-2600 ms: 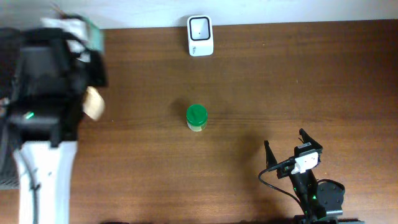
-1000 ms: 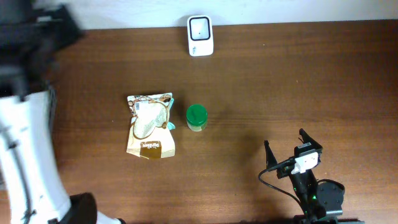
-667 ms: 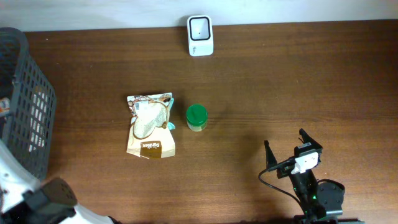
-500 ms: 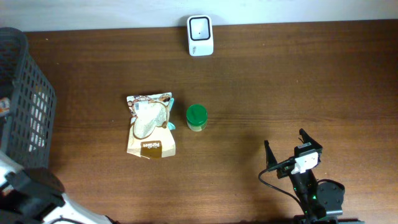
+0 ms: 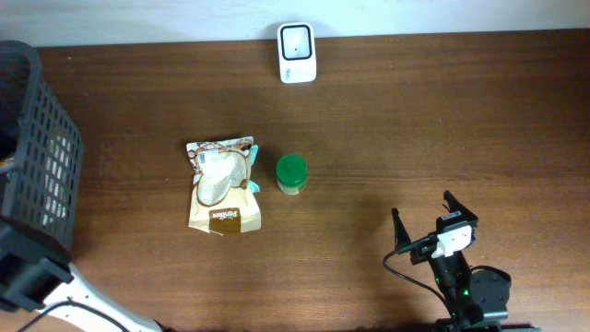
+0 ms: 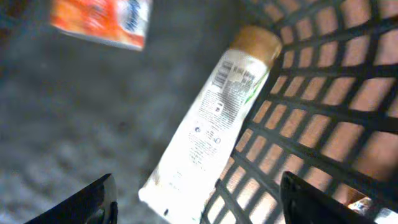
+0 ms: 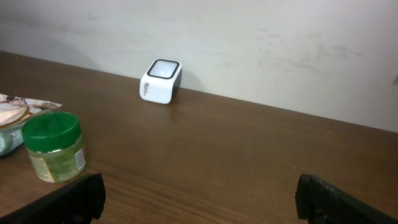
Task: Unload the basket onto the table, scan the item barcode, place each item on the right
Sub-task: 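Reach into the basket and grasp the white tube with left gripper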
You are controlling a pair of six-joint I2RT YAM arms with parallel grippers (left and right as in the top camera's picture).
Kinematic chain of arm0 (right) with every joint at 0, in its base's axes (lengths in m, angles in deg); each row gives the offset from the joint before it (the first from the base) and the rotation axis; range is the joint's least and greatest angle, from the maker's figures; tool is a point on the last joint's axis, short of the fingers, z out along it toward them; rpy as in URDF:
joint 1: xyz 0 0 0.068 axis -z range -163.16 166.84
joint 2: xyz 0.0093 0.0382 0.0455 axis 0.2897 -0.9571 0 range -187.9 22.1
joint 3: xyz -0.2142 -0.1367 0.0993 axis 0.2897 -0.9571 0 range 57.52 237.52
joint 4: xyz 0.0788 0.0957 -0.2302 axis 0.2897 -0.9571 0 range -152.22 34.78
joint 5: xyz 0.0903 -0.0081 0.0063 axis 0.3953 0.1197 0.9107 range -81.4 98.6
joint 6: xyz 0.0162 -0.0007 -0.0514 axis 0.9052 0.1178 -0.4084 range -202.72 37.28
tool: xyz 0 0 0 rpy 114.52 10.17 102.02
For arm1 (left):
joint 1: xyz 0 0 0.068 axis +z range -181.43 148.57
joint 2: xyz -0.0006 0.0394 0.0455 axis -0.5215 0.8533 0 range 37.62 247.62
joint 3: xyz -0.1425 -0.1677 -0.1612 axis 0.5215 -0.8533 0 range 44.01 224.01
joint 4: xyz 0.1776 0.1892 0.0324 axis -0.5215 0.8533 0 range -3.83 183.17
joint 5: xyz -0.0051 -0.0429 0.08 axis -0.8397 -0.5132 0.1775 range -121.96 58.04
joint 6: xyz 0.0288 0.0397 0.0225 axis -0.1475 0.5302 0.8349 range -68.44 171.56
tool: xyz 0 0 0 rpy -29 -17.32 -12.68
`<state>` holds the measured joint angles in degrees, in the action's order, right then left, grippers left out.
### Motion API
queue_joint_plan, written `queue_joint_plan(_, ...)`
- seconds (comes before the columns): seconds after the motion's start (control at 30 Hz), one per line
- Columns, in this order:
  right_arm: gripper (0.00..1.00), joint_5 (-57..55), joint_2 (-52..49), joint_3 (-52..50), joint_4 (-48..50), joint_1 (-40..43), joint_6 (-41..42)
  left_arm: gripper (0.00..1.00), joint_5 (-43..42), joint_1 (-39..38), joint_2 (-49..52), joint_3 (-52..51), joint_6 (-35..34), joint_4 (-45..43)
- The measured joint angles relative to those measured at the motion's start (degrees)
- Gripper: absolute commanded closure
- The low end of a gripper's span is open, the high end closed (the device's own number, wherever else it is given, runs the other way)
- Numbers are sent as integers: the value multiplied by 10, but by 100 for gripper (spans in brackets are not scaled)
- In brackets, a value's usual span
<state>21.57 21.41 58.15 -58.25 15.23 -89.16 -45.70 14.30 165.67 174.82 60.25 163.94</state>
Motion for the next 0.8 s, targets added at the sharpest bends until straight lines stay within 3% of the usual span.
queue_joint_plan(0.23, 2, 0, 0, 0, 0, 0, 0, 21, -39, 0, 71, -2, 54, 2)
queue_joint_plan(0.8, 2, 0, 0, 0, 0, 0, 0, 21, -88, -3, 153, -2, 102, -26)
